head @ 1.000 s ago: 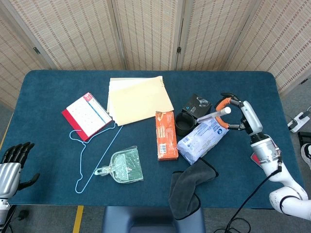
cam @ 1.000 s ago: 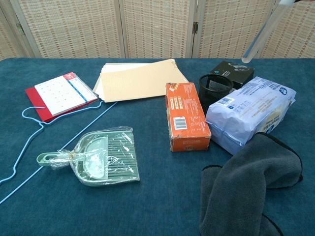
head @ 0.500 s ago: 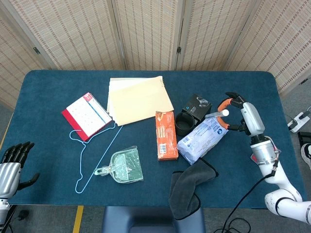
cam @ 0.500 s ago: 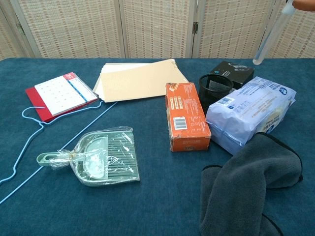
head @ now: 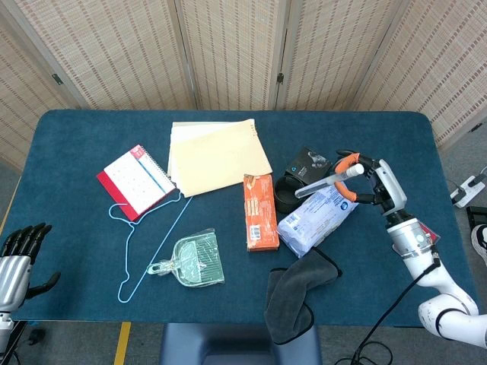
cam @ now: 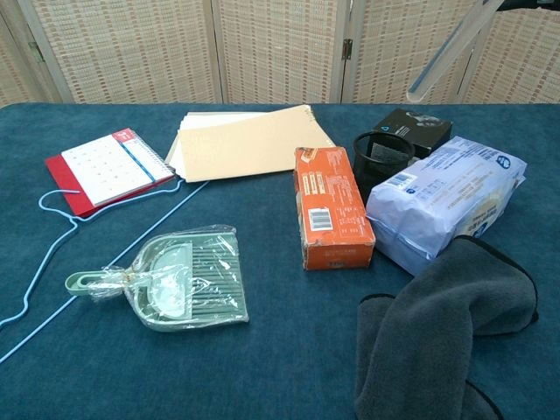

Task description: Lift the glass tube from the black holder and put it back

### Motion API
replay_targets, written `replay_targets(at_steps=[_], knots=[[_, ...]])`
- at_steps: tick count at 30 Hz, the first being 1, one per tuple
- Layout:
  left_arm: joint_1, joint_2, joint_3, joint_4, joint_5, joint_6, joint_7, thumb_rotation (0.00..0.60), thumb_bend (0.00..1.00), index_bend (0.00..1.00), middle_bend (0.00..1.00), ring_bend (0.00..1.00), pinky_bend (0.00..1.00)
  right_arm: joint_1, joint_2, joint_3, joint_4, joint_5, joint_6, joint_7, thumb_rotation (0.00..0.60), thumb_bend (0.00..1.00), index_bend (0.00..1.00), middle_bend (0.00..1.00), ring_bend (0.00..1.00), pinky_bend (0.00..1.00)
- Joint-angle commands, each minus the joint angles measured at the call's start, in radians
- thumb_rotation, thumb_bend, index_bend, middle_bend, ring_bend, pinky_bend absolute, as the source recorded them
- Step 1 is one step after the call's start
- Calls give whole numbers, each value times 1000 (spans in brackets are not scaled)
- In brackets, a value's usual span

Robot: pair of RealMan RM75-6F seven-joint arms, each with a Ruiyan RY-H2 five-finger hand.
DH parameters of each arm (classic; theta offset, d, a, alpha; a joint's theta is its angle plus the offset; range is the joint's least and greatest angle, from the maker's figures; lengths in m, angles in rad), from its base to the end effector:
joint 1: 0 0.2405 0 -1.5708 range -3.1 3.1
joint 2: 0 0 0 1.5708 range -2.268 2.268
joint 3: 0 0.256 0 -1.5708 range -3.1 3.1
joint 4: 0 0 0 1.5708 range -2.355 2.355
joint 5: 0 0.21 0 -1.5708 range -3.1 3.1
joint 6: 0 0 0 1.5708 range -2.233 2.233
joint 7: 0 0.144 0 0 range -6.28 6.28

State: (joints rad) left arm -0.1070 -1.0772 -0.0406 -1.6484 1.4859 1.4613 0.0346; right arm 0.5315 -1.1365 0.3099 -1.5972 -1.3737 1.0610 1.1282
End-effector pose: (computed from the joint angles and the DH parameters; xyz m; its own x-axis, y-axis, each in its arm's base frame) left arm -0.3069 0.1855 0.1655 0.4314 0.0255 0.9018 0.9021 -0.0173 -0.4311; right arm -0.1941 -0.3497 0.1469 -0.6492 -0.2891 0.7036 -0.7031 -0.1250 -0.7001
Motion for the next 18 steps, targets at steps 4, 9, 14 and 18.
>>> replay_targets(at_steps=[4,9,14,18], knots=[[-3,-1,-1,-1,3,-1,3,600,285,126,117,94,110,59,-67,22,29,70,-34,-330,600,477,646,432,158,159],[0,-1,0,3,-5,-3,-5,600,285,126,117,94,110,87,-101,28,64,105,-65,-374,600,477,646,431,158,159],[1,-4,2,9,-6,-6,-8,600,285,126,117,93,110,107,-137,31,96,120,-94,-373,600,478,646,432,158,159],[1,-6,1,12,-6,-5,-9,600,285,126,117,93,110,121,-161,30,113,125,-108,-384,600,478,646,432,158,159]])
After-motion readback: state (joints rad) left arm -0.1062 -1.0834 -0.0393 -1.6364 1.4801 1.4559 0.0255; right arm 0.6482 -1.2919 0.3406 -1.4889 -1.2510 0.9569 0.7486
